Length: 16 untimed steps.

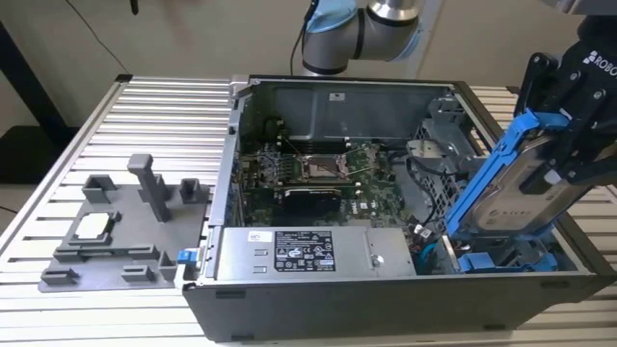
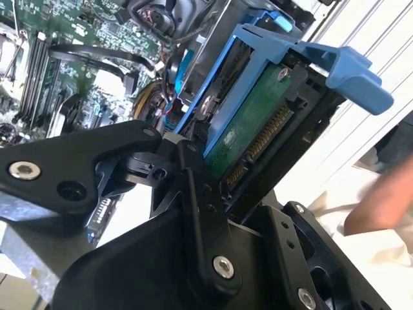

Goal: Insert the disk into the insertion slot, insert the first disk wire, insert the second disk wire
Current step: 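Insert the disk into the insertion slot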

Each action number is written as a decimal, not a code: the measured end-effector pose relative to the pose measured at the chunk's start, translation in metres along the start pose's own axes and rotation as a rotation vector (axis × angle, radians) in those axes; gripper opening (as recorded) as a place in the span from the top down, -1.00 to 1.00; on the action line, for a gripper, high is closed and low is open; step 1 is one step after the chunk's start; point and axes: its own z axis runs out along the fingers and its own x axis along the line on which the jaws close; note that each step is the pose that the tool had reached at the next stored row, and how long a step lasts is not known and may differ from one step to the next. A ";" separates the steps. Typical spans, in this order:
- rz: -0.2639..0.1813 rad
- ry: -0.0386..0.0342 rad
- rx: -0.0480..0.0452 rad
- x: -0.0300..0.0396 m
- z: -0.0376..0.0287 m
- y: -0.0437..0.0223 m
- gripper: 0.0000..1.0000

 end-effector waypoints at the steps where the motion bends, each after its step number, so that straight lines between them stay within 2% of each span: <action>1: -0.001 0.0000 0.0003 0.0000 0.0015 -0.0009 0.35; 7: -0.015 0.0005 0.0093 -0.0001 0.0075 -0.0056 0.35; 13: -0.030 0.0008 0.0251 -0.0002 0.0134 -0.0082 0.35; 16: -0.031 0.0010 0.0254 -0.0002 0.0134 -0.0082 0.35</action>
